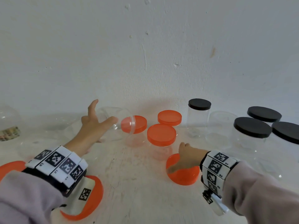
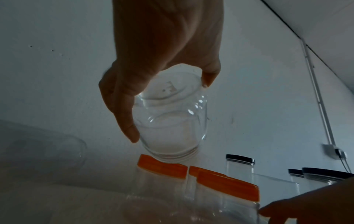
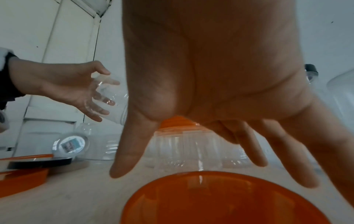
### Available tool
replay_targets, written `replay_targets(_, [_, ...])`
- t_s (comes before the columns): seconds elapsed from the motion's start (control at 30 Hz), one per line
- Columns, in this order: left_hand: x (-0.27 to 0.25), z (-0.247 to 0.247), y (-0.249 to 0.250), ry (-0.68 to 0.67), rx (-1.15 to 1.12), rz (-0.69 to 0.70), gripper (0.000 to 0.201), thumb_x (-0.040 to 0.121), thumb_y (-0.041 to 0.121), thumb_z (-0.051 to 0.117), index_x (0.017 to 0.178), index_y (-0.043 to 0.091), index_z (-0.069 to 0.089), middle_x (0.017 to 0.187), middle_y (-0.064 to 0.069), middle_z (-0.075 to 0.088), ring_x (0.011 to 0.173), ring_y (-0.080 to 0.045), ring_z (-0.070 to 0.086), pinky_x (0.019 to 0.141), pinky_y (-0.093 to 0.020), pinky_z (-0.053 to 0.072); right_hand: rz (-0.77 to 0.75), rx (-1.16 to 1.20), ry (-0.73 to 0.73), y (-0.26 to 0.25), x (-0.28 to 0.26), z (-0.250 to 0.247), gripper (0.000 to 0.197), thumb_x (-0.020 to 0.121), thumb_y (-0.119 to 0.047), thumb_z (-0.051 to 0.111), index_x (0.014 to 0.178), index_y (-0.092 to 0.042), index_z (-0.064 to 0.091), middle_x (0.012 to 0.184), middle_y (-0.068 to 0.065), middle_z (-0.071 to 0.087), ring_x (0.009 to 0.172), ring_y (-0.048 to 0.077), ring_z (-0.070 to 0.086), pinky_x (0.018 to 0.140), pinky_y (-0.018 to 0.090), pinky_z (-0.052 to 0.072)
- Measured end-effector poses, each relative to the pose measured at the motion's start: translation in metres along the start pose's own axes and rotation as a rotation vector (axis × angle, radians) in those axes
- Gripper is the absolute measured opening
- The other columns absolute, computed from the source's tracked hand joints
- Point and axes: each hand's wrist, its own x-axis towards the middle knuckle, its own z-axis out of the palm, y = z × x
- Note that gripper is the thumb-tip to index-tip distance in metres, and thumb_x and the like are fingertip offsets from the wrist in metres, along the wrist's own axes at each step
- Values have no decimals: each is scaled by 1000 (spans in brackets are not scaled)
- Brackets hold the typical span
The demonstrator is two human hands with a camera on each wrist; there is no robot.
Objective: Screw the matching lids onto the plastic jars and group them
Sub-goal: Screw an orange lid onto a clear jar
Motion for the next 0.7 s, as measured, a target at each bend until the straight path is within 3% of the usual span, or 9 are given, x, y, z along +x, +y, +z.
replay_targets(0.07, [-12, 5, -2, -53, 20, -24, 60, 74, 45, 70, 116, 66, 32, 120, -1, 26, 89, -6, 43, 55, -32, 56, -17, -67, -48, 2, -5, 6, 118, 65, -74, 68, 150, -14, 13, 150, 7, 27, 131, 29, 41, 99, 43, 42])
replay_targets(0.13, [-24, 10, -3, -85, -6, -69, 52, 70, 43, 71, 110, 58, 41, 120, -1, 28, 91, -9, 44, 52, -32, 55, -44, -107, -80, 4, -9, 12, 117, 65, -71, 71, 151, -22, 10, 151, 6, 24, 132, 31, 40, 99, 46, 43])
replay_targets(0.27, [-45, 14, -6, -118, -166, -190, 77, 50, 49, 69, 121, 45, 39, 126, 0, 31, 97, -23, 46, 55, -39, 54, -83, -154, -84, 7, -17, 19, 116, 65, -63, 76, 151, -31, 5, 151, 8, 18, 132, 35, 40, 101, 49, 43])
replay_targets(0.37, [-57, 17, -9, -135, -179, -249, 100, 43, 65, 80, 127, 41, 32, 132, -1, 33, 109, -30, 47, 59, -44, 56, -94, -178, -82, 8, -22, 20, 114, 65, -61, 77, 151, -33, 7, 149, 10, 17, 130, 37, 39, 101, 50, 44])
replay_targets(0.4, [-60, 18, -10, -126, -147, -262, 102, 45, 67, 82, 129, 41, 30, 132, -2, 33, 111, -30, 48, 60, -44, 57, -99, -185, -85, 8, -24, 20, 114, 65, -60, 77, 151, -33, 8, 149, 9, 17, 130, 37, 39, 100, 50, 44])
replay_targets(0.53, [-70, 22, -17, -99, -80, -273, 75, 64, 54, 79, 121, 45, 32, 131, -1, 35, 111, -26, 46, 56, -39, 55, -143, -177, -81, 8, -30, 18, 111, 64, -57, 79, 149, -32, 13, 145, 6, 19, 129, 35, 39, 96, 48, 48])
replay_targets(0.6, [-72, 21, -21, -125, -115, -305, 82, 59, 56, 80, 123, 42, 32, 129, -2, 39, 110, -26, 47, 62, -43, 56, -167, -138, -72, 7, -31, 16, 111, 62, -57, 80, 148, -32, 13, 144, 3, 20, 128, 33, 40, 92, 47, 51])
replay_targets(0.7, [-76, 20, -26, -162, -124, -351, 95, 47, 65, 76, 126, 31, 38, 119, -2, 50, 109, -24, 50, 85, -50, 51, -207, -92, -43, 6, -33, 11, 113, 61, -59, 80, 147, -30, 14, 141, 0, 25, 124, 29, 44, 91, 45, 52])
